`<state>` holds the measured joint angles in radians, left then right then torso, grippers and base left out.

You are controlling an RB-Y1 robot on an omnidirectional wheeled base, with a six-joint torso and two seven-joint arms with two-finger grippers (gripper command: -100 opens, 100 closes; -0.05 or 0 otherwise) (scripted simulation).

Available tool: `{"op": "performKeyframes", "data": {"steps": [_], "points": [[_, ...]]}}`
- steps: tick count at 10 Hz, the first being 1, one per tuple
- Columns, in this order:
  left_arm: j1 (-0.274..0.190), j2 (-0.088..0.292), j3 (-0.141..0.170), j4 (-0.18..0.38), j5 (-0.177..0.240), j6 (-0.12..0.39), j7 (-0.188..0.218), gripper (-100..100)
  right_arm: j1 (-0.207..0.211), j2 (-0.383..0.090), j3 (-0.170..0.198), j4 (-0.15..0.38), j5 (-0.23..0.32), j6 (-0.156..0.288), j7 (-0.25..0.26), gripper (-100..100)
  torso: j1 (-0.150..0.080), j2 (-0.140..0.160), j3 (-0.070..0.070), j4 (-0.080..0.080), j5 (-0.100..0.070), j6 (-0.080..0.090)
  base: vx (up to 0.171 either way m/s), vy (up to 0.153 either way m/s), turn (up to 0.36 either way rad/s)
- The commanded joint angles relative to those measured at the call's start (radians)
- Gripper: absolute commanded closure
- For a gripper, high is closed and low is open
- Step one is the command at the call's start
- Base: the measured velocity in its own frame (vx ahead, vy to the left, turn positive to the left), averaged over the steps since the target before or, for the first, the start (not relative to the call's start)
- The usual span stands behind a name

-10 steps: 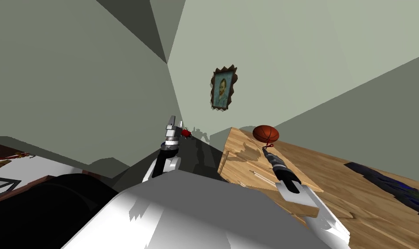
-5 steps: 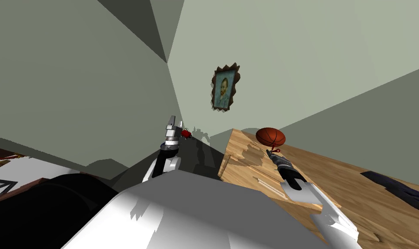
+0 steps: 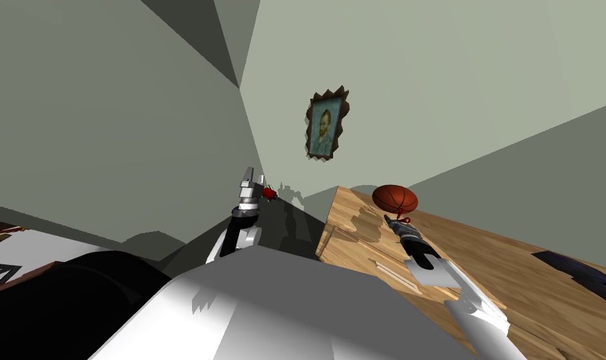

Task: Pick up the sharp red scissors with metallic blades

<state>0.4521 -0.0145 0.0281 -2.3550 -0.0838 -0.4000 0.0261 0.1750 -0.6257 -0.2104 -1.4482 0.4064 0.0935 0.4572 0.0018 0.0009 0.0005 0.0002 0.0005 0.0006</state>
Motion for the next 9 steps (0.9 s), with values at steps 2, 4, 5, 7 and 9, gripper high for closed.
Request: {"op": "performKeyframes", "data": {"steps": [2, 4, 5, 7, 9], "points": [[0.000, 0.000, 0.000, 0.000, 0.000, 0.000, 0.000, 0, -0.059, -0.024, 0.019, 0.074, -0.026, -0.053, 0.020, -100, -0.001, 0.000, 0.000, 0.000, 0.000, 0.000, -0.015, 0.030, -0.014], [0.000, 0.000, 0.000, 0.000, 0.000, 0.000, 0.000, 0, -0.078, -0.024, 0.019, 0.142, -0.026, -0.056, 0.020, -100, 0.000, 0.001, 0.000, 0.000, 0.000, 0.000, -0.014, 0.027, -0.005], [0.000, 0.000, 0.000, 0.000, 0.000, 0.000, 0.000, 0, -0.133, -0.042, 0.035, 0.183, -0.047, -0.103, 0.038, -100, -0.001, 0.000, 0.000, 0.000, 0.000, 0.000, -0.014, 0.031, -0.032], [0.000, 0.000, 0.000, 0.000, 0.000, 0.000, 0.000, 0, -0.141, -0.042, 0.035, 0.247, -0.047, -0.103, 0.038, -100, 0.000, 0.000, 0.000, 0.000, 0.000, 0.000, -0.010, 0.028, -0.006], [0.000, 0.000, 0.000, 0.000, 0.000, 0.000, 0.000, 0, -0.204, -0.059, 0.051, 0.311, -0.067, -0.151, 0.056, -100, 0.000, 0.000, 0.000, 0.000, 0.000, 0.000, -0.017, 0.038, -0.020]]}}
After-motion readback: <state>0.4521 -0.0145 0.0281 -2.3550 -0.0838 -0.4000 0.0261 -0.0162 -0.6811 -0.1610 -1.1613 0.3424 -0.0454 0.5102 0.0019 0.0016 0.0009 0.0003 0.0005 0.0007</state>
